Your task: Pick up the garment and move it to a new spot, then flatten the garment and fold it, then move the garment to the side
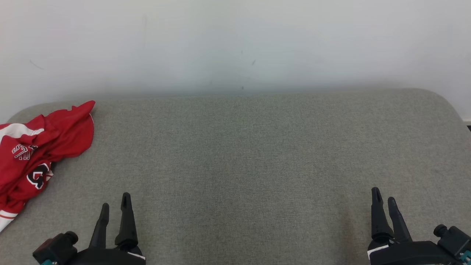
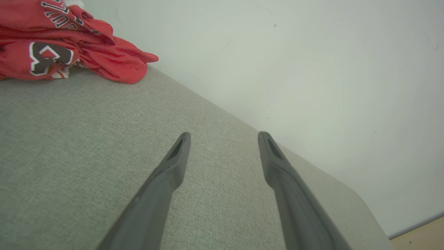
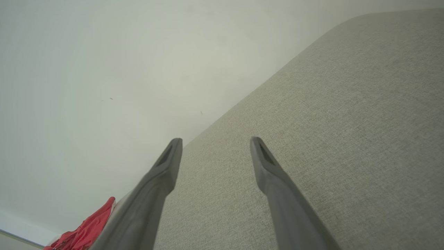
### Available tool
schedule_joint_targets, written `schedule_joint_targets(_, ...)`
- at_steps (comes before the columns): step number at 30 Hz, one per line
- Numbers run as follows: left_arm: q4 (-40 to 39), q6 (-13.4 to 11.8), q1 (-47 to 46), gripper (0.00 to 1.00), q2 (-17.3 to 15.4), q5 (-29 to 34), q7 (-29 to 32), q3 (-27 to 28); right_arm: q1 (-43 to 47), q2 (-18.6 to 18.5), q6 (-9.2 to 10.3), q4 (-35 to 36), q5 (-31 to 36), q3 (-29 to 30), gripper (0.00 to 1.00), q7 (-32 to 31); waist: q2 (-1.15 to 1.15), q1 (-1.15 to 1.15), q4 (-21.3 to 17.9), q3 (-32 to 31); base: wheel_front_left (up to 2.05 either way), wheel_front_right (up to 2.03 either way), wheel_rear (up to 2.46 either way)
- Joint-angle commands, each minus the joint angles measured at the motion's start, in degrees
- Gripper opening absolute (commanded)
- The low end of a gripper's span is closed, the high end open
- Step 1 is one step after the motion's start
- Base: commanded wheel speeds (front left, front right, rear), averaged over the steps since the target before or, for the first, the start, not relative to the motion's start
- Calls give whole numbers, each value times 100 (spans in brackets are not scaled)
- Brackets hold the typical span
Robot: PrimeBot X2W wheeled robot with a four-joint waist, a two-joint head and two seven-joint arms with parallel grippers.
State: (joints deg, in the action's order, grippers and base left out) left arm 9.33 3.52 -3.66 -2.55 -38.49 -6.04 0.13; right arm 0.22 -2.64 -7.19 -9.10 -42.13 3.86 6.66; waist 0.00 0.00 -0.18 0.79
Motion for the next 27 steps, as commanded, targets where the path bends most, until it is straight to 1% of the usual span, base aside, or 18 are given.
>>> schedule_joint_targets(1, -96, -9, -21, 100, -27, 137, -43, 12, 0, -22, -30, 69, 129, -16, 100, 55, 0, 0, 0, -1, 0, 0, 0)
schedule_joint_targets(7, -146, -28, 72, 100, -29, 547, -145, 86, 28, -23, -32, 90, 594, -39, 100, 146, 0, 0, -6, -12, 0, 0, 0)
schedule_joint_targets(14, -153, 35, 133, 100, -31, 1033, -261, 146, 56, -25, -35, 42, 1168, -59, 100, 251, 0, 0, -3, -34, 0, 0, 0)
schedule_joint_targets(27, -111, 33, 234, 100, -35, 1820, -429, 169, 61, -27, -38, -76, 2059, -145, 100, 415, 0, 0, -14, -51, 0, 0, 0)
